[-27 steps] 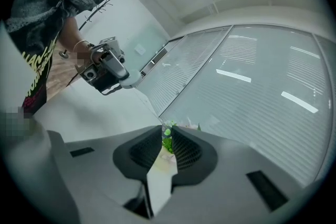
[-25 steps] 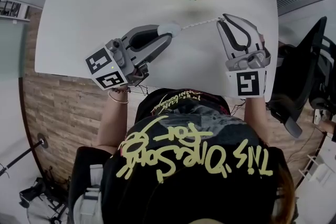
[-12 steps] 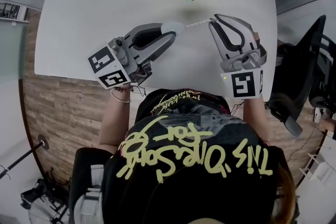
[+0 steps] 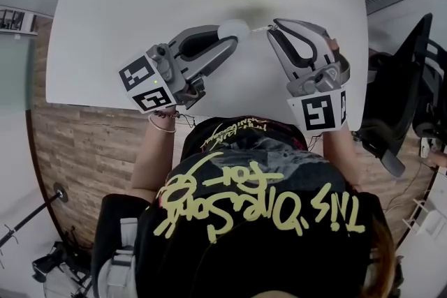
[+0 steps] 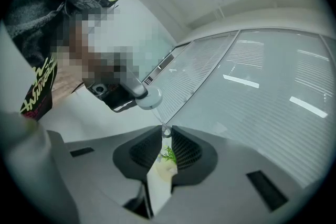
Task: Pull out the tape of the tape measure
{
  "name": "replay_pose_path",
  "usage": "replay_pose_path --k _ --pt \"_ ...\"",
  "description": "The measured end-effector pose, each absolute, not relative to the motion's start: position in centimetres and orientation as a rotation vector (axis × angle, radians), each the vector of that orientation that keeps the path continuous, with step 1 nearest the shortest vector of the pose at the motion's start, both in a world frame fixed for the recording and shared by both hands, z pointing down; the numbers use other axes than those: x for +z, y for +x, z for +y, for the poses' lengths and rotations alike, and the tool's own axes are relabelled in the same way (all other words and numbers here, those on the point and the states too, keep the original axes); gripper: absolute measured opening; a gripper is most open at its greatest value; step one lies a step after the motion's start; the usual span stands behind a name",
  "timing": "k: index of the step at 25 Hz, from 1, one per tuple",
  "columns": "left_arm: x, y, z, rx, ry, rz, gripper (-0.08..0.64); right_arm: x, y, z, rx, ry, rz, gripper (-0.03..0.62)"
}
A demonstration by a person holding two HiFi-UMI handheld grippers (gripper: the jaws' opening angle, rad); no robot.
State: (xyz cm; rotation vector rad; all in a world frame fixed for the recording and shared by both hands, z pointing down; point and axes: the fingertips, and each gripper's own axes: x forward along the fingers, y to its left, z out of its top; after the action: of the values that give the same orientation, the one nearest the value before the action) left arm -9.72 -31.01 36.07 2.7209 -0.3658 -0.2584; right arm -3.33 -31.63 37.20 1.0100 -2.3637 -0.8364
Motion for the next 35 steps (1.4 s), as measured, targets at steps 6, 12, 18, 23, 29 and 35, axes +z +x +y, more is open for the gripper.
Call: replay_pose_path --k 6,12,18,23,29,35 --pt "36.1 -9.1 -31.1 -0.264 2.712 -0.331 0.058 37.2 -4.0 -31.4 -0.847 0.986 -2.371 0.06" --pt "36.2 -8.6 -31.0 -0.259 2.708 -0.316 0.058 37.3 -4.2 -31.1 -0.847 0.975 -2.357 0.06" --pt "36.3 -8.0 -30.9 -0.262 2.693 -0.304 0.058 37.4 -4.0 -30.9 -0.852 0.968 -2.358 0.06" --pt "36.3 -7.3 -30.6 -0.251 2.695 -0.291 0.058 37.5 -4.2 -30.4 -0.878 0.941 -2.356 0.06" --pt "36.6 -6.6 -30.4 -0.249 2.682 -0.298 0.058 38.1 -3.8 -30.0 -0.877 0.884 -2.362 0.06" --pt "36.9 -5.7 -30.6 -0.265 2.649 -0.324 0.06 37.7 -2.9 -29.0 -0.936 0.824 -2.405 0.185"
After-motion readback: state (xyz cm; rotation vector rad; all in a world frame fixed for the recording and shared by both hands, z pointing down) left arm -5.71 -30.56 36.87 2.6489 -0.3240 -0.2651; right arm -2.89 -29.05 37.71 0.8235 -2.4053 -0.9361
